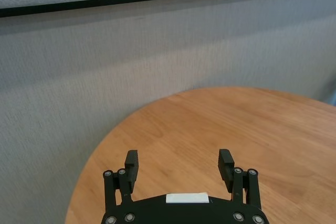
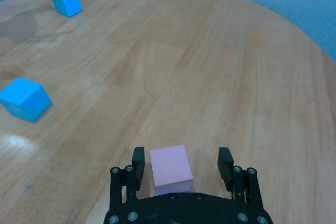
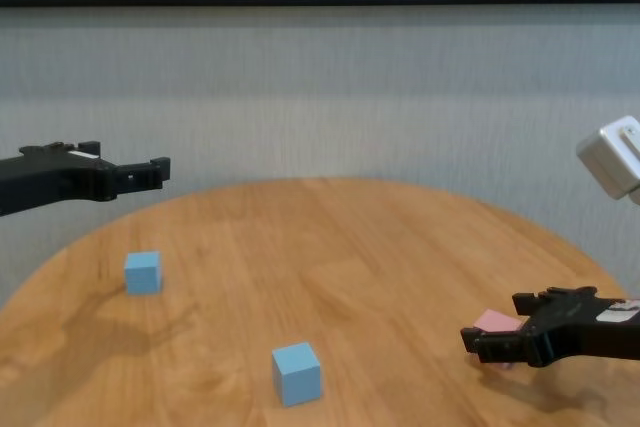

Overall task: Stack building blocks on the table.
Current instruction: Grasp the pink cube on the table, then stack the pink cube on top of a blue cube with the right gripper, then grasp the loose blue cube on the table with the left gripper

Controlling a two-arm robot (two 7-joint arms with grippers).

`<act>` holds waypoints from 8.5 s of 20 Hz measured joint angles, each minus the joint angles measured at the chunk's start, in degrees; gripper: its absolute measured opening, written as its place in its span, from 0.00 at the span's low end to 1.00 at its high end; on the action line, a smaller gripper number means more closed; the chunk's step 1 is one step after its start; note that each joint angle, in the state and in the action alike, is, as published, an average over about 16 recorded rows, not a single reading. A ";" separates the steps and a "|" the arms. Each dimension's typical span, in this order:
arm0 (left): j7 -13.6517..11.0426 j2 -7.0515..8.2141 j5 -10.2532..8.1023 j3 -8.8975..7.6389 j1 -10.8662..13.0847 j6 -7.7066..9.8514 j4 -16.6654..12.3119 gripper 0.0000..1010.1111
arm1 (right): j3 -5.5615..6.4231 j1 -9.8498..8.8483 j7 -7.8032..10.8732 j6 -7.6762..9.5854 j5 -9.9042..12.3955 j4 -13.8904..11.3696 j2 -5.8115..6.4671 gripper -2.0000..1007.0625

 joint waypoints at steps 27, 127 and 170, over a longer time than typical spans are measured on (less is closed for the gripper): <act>0.00 0.00 0.00 0.00 0.00 0.00 0.00 0.99 | -1.52 -0.07 -1.43 3.72 -2.94 -8.40 -2.39 0.37; 0.00 0.00 0.00 0.01 0.00 0.00 0.00 0.99 | -8.52 5.30 4.66 12.75 -6.18 -4.52 -11.16 0.45; 1.12 -0.49 0.16 0.56 0.90 4.75 -2.30 0.99 | 4.53 2.11 -25.82 -17.62 -20.18 -3.13 -12.33 0.99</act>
